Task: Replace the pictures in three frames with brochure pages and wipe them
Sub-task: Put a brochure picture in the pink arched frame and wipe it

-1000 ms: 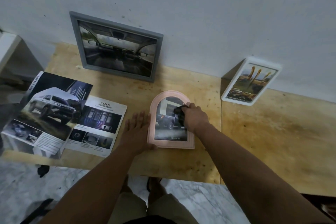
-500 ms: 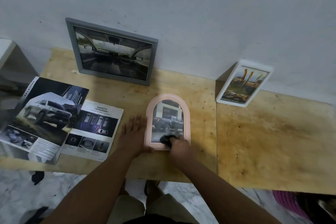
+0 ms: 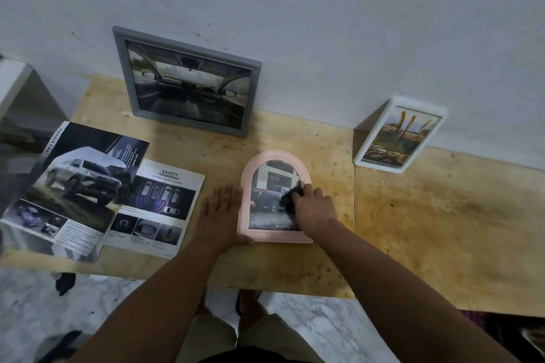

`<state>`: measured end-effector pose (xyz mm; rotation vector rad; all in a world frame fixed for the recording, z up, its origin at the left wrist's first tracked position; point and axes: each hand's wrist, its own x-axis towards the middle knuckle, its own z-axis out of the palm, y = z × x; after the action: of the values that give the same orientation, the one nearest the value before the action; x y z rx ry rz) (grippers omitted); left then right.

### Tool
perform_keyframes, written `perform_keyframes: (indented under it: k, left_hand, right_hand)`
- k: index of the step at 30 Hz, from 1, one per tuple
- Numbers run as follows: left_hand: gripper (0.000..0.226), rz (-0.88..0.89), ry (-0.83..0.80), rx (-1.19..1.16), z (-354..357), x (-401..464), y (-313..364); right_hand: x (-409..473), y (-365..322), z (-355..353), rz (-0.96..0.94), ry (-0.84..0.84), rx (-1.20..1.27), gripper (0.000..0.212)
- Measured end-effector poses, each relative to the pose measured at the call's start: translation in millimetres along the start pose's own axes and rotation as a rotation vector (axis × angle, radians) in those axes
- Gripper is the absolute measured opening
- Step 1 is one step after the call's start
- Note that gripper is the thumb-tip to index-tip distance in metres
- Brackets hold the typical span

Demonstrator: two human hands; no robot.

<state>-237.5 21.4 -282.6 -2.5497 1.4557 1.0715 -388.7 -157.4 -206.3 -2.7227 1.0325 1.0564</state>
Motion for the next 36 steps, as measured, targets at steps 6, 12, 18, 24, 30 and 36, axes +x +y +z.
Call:
perform_keyframes:
  k: [6, 12, 18, 24, 30, 36]
  left_hand:
    - [0.144, 0.003, 0.003, -0.01, -2, -2, 0]
    - [0.139, -0.004, 0.0, -0.017, -2, -1, 3]
    - [0.14, 0.004, 0.013, 0.0, -3, -1, 1]
    - [0.142, -0.001, 0.006, 0.017, -1, -1, 1]
    - [0.14, 0.004, 0.006, 0.007, -1, 0, 1]
    - [0.141, 0.003, 0.011, 0.006, -1, -1, 1]
  right_hand:
    - [-28, -31, 33, 0.038, -0.062, 0.136, 0.037]
    - [-34, -64, 37, -0.103, -0.114, 0.421, 0.042]
    - [8, -26, -5, -0.107, 0.167, 0.655, 0.043]
    - [45, 10, -10, -0.132, 0.194, 0.323, 0.058]
    - [16, -36, 27, -0.228, 0.213, 0.489, 0.047]
    - [6, -29, 22, -0.344, 0.022, 0.851, 0.041]
